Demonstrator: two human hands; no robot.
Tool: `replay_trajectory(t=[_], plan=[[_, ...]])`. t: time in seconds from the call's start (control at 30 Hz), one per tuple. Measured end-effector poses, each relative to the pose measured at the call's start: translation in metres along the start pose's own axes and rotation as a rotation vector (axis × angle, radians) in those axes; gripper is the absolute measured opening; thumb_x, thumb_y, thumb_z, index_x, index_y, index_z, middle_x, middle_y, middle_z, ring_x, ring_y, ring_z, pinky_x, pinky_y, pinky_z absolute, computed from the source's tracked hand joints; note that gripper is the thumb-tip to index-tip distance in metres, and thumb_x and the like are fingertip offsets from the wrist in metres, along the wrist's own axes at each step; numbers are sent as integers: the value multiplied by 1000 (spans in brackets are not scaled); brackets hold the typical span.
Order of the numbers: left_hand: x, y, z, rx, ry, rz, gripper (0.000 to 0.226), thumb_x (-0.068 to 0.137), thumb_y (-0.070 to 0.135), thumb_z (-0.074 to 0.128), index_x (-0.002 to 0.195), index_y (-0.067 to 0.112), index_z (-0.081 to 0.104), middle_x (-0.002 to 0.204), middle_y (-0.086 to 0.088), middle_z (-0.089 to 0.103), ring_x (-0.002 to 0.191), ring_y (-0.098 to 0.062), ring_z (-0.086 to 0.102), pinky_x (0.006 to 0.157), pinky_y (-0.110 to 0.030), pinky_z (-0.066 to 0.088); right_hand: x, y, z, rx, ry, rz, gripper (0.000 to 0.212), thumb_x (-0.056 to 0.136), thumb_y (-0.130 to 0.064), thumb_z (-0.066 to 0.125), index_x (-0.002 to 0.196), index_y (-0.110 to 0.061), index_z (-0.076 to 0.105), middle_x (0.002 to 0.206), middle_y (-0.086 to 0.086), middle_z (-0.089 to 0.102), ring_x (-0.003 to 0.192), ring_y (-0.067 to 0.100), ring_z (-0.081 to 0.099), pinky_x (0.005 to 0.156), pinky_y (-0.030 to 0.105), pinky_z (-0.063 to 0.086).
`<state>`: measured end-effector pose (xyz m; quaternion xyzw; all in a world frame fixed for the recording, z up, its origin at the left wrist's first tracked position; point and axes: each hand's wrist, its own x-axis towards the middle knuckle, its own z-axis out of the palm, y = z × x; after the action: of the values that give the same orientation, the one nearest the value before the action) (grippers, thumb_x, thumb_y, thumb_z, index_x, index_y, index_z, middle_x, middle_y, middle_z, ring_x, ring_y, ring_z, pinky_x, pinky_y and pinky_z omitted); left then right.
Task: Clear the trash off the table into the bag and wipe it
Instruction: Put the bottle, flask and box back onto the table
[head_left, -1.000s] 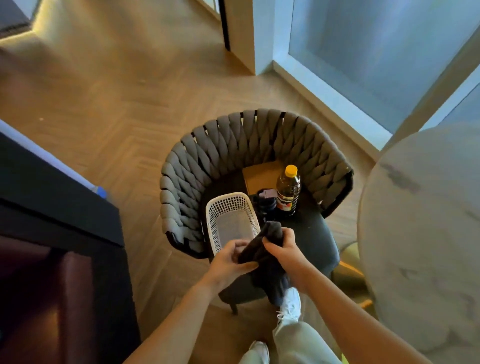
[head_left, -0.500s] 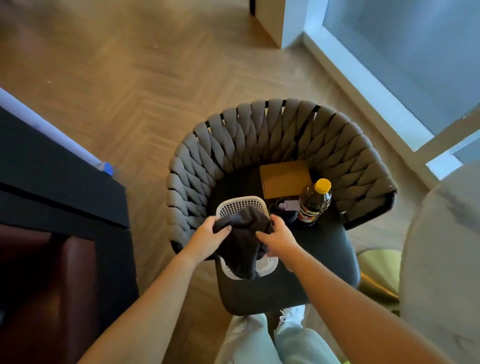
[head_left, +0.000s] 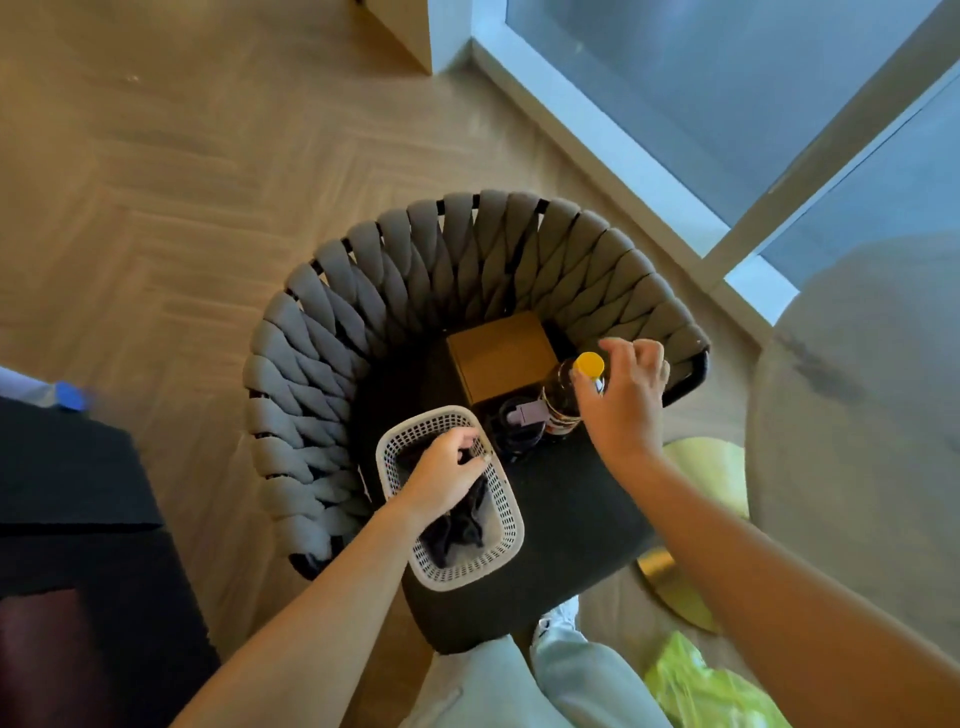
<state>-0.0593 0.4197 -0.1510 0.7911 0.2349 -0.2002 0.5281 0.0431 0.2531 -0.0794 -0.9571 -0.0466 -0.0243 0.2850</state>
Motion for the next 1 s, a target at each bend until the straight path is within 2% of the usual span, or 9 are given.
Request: replay_trajectory(t=[0.13, 0.27, 0.33, 0.53, 0.6, 0.7, 0.83, 0.9, 1.0], plan=[[12, 31, 10, 85, -1, 204, 47, 90, 25, 59, 134, 23, 42, 134, 1, 44, 122, -9, 40, 102, -24, 32, 28, 5, 0, -344, -350, 53, 66, 85, -31, 61, 141, -25, 26, 139, 10, 26, 125, 32, 28, 93, 46, 44], [24, 49, 17, 124, 2, 311, 56, 86, 21, 64, 137, 23, 40, 131, 7, 40, 113, 3, 33, 93, -7, 26, 32, 6, 7, -408, -559, -14, 45, 91, -17, 52, 133, -18, 34, 125, 13, 40, 112, 32, 45, 84, 40, 47], [26, 55, 19, 126, -6, 338, 61, 84, 19, 67, 138, 21, 39, 127, 7, 39, 114, 1, 36, 87, 3, 26, 30, 8, 6, -417, -548, -20, 33, 91, -12, 48, 123, -12, 40, 116, 14, 43, 104, 32, 49, 75, 36, 44], [28, 77, 37, 241, -20, 494, 78, 74, 26, 76, 139, 26, 34, 137, 4, 39, 124, -12, 39, 101, -18, 37, 26, 8, -30, -258, -480, 54, 23, 89, -16, 45, 110, -7, 46, 108, 16, 50, 94, 33, 53, 75, 40, 46], [25, 97, 43, 295, 8, 575, 84, 71, 32, 78, 140, 28, 29, 140, 4, 37, 127, -17, 37, 103, -30, 38, 27, 3, -58, -233, -367, 17, 22, 88, -22, 48, 105, -9, 48, 99, 11, 52, 84, 26, 54, 64, 32, 44], [17, 142, 51, 328, 73, 699, 86, 68, 36, 79, 137, 25, 29, 134, 7, 37, 121, -11, 36, 103, -29, 36, 31, -2, -112, -206, -184, -41, 24, 84, -31, 53, 102, -15, 52, 91, 3, 54, 70, 15, 46, 54, 23, 35], [-2, 214, 68, 295, 85, 791, 80, 66, 42, 78, 129, 35, 28, 116, 22, 30, 114, -4, 33, 101, -30, 36, 39, 1, -187, -113, -39, -65, 33, 84, -41, 59, 107, -18, 53, 90, -3, 53, 73, 12, 48, 57, 17, 36], [-10, 248, 81, 310, 100, 841, 79, 64, 43, 77, 127, 33, 31, 114, 18, 35, 112, -5, 36, 99, -30, 40, 43, 10, -222, -70, 14, -64, 36, 83, -41, 61, 109, -17, 54, 88, -5, 50, 74, 11, 46, 52, 13, 28], [-19, 296, 106, 302, 108, 900, 77, 62, 40, 76, 125, 28, 34, 110, 13, 40, 107, -9, 43, 90, -29, 47, 51, 30, -271, -8, 80, -77, 37, 82, -36, 63, 109, -13, 55, 96, 3, 58, 79, 14, 48, 60, 19, 34]])
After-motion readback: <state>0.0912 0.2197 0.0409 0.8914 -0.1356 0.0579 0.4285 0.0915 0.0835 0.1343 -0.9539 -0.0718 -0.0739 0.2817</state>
